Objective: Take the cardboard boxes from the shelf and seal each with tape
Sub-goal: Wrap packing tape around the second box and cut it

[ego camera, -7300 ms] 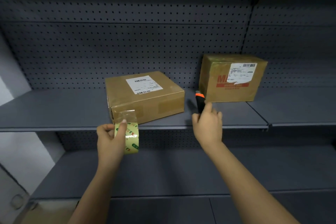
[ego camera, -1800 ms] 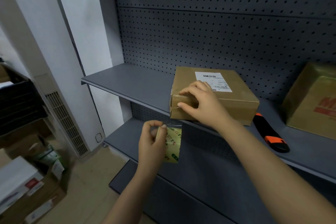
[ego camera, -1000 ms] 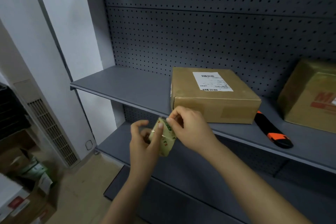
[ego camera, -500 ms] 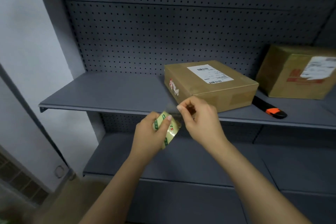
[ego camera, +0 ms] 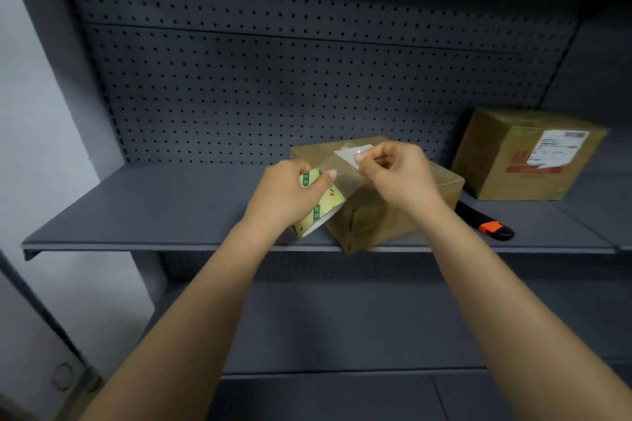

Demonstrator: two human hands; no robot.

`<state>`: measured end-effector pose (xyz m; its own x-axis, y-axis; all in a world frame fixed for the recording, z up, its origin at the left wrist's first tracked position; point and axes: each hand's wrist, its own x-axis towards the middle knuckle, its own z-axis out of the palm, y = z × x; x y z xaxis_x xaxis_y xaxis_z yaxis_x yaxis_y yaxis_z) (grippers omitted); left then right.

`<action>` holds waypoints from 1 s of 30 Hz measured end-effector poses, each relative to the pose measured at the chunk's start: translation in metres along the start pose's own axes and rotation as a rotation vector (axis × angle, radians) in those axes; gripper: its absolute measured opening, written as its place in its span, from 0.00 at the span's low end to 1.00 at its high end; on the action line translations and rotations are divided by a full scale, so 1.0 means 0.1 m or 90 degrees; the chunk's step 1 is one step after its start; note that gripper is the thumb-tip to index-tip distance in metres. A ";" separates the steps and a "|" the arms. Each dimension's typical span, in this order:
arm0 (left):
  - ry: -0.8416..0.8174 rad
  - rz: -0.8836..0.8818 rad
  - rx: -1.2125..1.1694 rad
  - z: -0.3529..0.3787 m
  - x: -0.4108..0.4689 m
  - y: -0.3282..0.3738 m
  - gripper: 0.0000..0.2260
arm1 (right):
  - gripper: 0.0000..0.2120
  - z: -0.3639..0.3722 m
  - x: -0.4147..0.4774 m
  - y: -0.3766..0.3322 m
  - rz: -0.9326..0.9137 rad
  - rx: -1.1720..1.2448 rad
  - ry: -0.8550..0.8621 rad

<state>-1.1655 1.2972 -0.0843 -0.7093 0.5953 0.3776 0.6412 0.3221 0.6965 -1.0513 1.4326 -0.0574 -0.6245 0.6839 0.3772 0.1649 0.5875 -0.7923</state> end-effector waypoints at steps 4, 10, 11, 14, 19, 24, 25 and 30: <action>-0.020 -0.063 -0.181 0.00 0.02 -0.12 0.25 | 0.04 0.01 0.11 0.05 0.050 0.079 -0.060; -0.019 -0.055 -0.140 0.09 0.05 -0.14 0.24 | 0.07 0.03 0.21 0.14 0.034 -0.010 -0.063; -0.030 -0.052 -0.107 0.09 0.06 -0.13 0.22 | 0.07 0.02 0.20 0.17 0.047 -0.006 -0.071; -0.078 -0.050 -0.005 0.13 0.07 -0.13 0.19 | 0.07 -0.03 0.18 0.26 0.077 0.038 -0.066; -0.054 -0.037 0.026 0.24 0.00 -0.12 0.23 | 0.07 -0.17 0.16 0.30 0.074 0.039 -0.066; -0.069 -0.030 0.074 0.25 0.00 -0.06 0.21 | 0.06 -0.15 0.15 0.41 0.080 0.027 -0.068; -0.074 -0.032 0.078 0.25 0.01 -0.06 0.21 | 0.06 -0.14 0.15 0.42 0.081 0.035 -0.066; -0.073 -0.031 0.102 0.24 0.05 -0.04 0.22 | 0.06 -0.11 0.16 0.46 0.089 0.047 -0.058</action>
<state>-1.1641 1.3162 -0.0996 -0.7079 0.6537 0.2675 0.6523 0.4598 0.6025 -1.0457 1.4753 -0.0823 -0.6663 0.7129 0.2187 0.2002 0.4536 -0.8685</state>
